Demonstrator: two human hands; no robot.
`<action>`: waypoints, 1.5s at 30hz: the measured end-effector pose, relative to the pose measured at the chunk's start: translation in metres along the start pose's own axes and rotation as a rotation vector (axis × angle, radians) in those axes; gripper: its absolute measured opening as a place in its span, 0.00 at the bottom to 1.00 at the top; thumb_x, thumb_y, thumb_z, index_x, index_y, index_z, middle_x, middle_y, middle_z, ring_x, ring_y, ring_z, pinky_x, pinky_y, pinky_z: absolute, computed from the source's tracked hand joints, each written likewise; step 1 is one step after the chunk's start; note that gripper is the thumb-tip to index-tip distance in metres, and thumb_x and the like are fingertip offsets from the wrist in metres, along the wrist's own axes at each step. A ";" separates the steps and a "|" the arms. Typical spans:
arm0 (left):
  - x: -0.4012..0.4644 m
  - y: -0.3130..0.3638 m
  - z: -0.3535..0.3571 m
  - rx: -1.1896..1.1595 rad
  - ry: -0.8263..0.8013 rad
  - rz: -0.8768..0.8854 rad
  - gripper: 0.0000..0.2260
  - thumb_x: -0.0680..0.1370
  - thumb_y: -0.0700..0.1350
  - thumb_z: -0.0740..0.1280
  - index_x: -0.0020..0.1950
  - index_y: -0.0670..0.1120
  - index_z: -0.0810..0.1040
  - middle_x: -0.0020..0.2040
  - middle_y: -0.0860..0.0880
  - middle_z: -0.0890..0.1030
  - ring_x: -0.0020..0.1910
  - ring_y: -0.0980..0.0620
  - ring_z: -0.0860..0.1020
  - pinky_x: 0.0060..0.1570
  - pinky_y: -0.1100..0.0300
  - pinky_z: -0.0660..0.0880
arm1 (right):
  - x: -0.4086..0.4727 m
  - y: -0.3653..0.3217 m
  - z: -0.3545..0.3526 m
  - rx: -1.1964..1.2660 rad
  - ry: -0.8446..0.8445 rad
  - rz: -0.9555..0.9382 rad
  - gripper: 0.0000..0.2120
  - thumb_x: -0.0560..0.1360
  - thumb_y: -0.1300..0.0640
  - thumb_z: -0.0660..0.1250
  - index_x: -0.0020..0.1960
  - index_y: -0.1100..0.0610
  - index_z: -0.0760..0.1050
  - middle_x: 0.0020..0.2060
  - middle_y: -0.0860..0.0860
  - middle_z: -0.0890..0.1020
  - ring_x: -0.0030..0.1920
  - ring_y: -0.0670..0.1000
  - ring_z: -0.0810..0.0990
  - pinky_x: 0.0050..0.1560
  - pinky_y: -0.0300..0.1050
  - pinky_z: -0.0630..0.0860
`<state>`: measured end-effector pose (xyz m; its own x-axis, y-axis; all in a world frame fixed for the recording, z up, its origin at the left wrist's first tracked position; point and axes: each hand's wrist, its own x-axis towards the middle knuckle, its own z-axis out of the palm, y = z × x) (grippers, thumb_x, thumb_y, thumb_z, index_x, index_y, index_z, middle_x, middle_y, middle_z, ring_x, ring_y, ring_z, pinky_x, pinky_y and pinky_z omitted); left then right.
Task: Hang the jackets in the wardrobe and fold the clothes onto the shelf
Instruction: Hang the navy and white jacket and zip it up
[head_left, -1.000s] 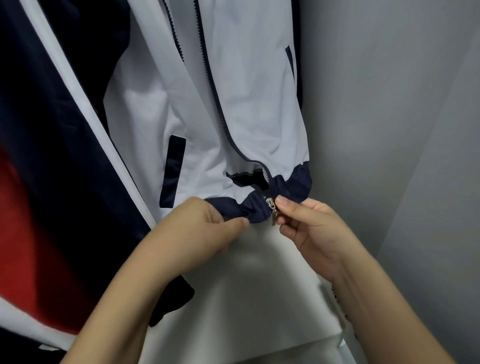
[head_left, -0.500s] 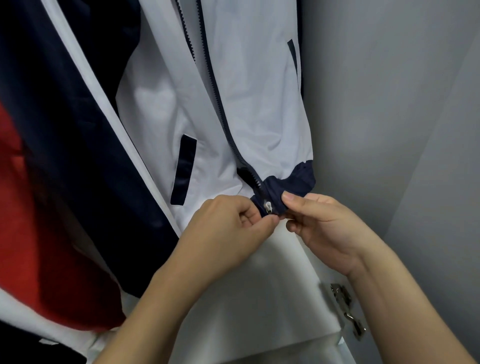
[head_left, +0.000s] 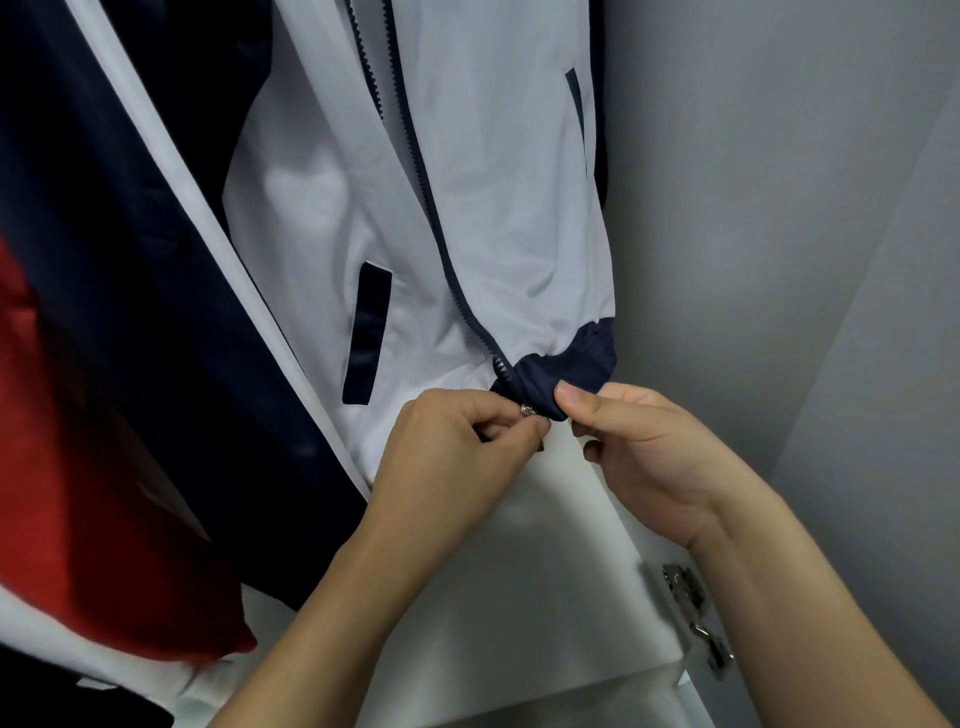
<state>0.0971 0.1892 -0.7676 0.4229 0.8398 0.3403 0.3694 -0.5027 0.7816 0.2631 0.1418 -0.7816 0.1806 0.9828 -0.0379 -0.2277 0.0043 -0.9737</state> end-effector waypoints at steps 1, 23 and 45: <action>0.000 0.000 0.000 -0.028 0.002 -0.019 0.07 0.71 0.53 0.72 0.36 0.51 0.83 0.24 0.54 0.73 0.25 0.59 0.67 0.29 0.65 0.64 | 0.001 0.000 0.000 0.011 0.007 -0.003 0.17 0.63 0.47 0.74 0.36 0.51 0.67 0.36 0.49 0.67 0.39 0.47 0.65 0.45 0.45 0.60; 0.006 -0.003 -0.025 0.469 0.020 0.285 0.08 0.82 0.47 0.62 0.44 0.50 0.74 0.36 0.57 0.71 0.40 0.50 0.73 0.40 0.50 0.72 | 0.004 0.010 0.013 -0.109 -0.076 -0.146 0.10 0.66 0.57 0.75 0.47 0.56 0.83 0.37 0.44 0.84 0.33 0.37 0.78 0.36 0.28 0.71; 0.005 0.004 -0.025 0.596 0.208 0.240 0.09 0.83 0.49 0.60 0.49 0.50 0.78 0.47 0.55 0.79 0.43 0.51 0.76 0.39 0.52 0.73 | 0.009 0.035 0.013 -0.713 0.400 -0.143 0.30 0.70 0.51 0.76 0.67 0.50 0.67 0.58 0.45 0.63 0.53 0.46 0.70 0.57 0.42 0.69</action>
<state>0.0802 0.1965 -0.7503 0.4046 0.6825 0.6087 0.7035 -0.6575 0.2697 0.2444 0.1534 -0.8127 0.5190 0.8412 0.1515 0.4603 -0.1258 -0.8788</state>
